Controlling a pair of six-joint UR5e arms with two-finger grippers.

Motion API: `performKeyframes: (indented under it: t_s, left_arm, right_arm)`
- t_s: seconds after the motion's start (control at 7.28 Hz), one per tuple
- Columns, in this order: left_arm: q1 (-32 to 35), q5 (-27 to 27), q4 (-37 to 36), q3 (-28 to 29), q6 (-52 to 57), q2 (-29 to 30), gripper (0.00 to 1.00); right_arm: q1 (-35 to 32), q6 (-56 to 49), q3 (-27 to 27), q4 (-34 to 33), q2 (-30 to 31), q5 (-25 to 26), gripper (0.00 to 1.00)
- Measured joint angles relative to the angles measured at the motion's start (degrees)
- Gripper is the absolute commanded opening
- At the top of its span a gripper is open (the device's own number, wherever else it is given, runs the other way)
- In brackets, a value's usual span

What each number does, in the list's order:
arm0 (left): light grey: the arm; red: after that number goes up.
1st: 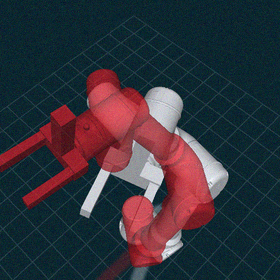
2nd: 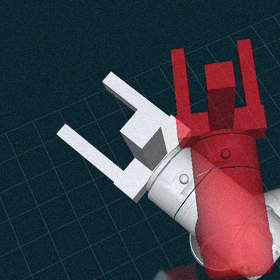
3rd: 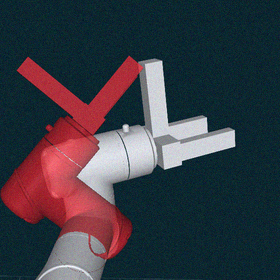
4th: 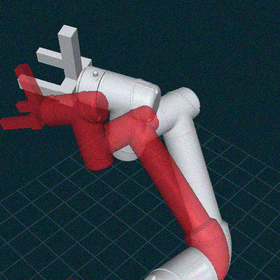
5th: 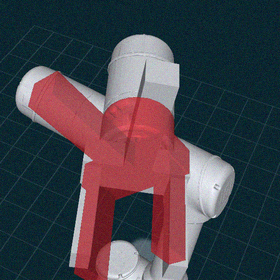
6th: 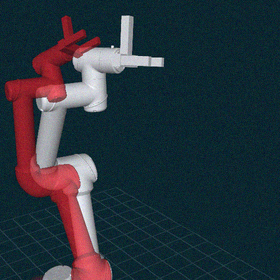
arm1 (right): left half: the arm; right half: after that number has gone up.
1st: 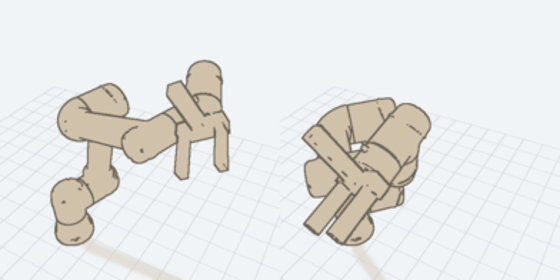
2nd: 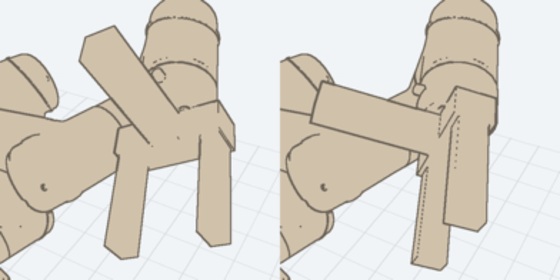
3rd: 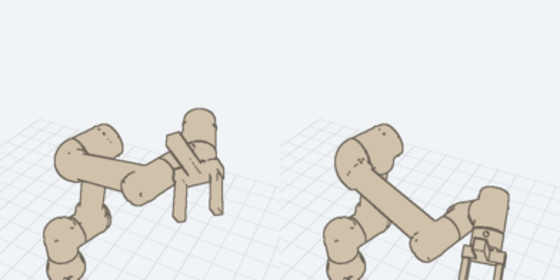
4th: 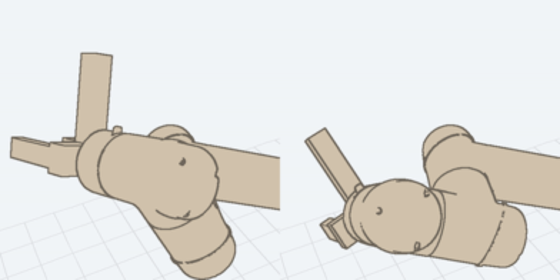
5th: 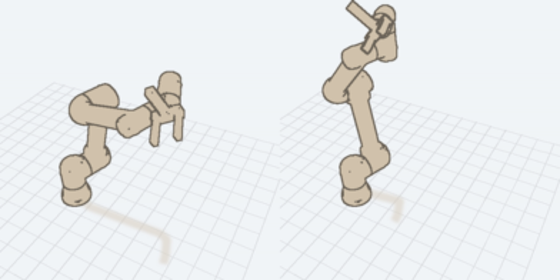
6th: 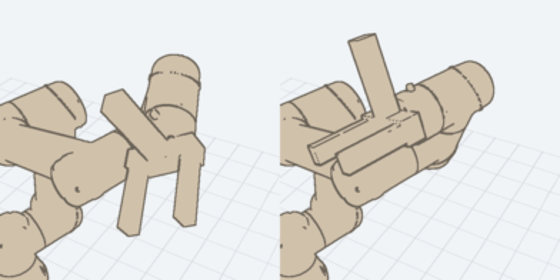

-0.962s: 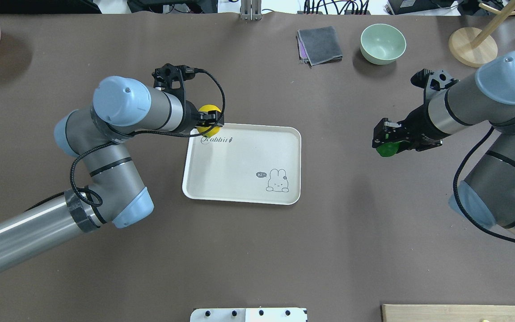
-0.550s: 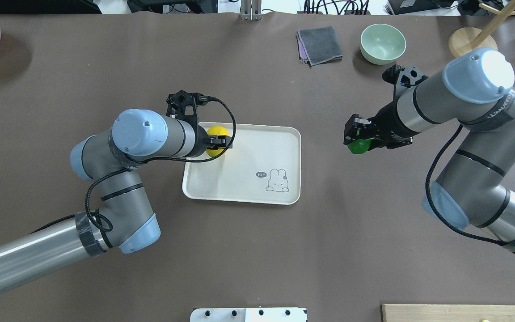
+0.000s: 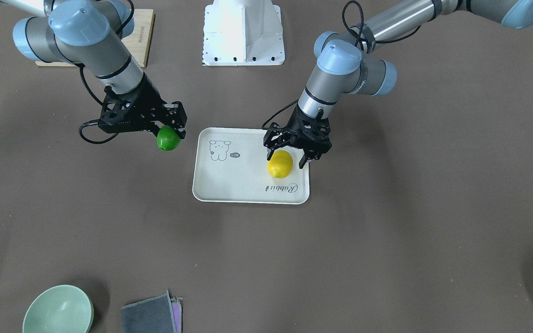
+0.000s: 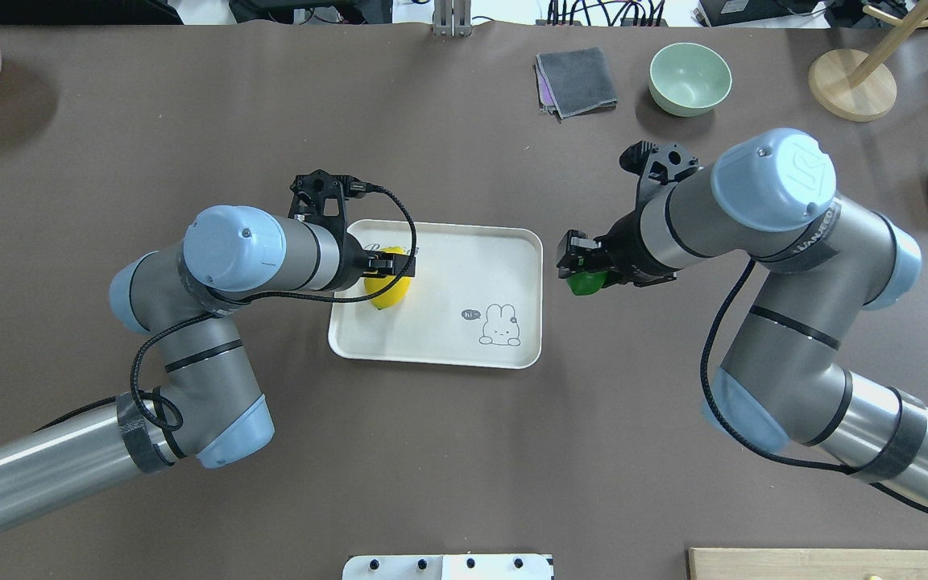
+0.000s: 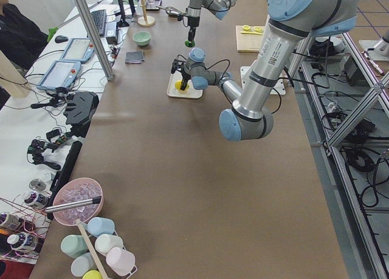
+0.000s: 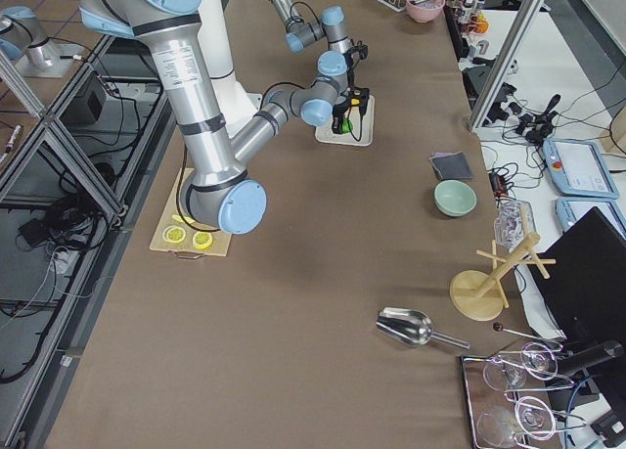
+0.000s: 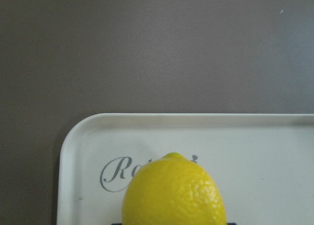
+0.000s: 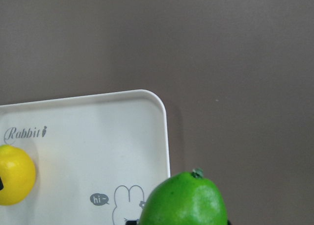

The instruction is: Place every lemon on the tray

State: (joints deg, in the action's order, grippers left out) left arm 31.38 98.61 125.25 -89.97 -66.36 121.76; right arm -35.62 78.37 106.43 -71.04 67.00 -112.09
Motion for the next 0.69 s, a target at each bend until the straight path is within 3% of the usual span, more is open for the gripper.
performKeyframes:
  t_s: [0.27,0.69]
  left_arm:
    - [2.8,0.7,-0.8,-2.9,0.6,-0.3,0.98]
    - [11.4,7.6,-1.9,-4.1,5.4,-0.9,0.98]
  right_arm:
    - [5.4,0.7,-1.2,0.0,-2.7,5.8,0.0]
    - [8.7,0.7,-9.8,0.6,-9.2,9.0,0.0]
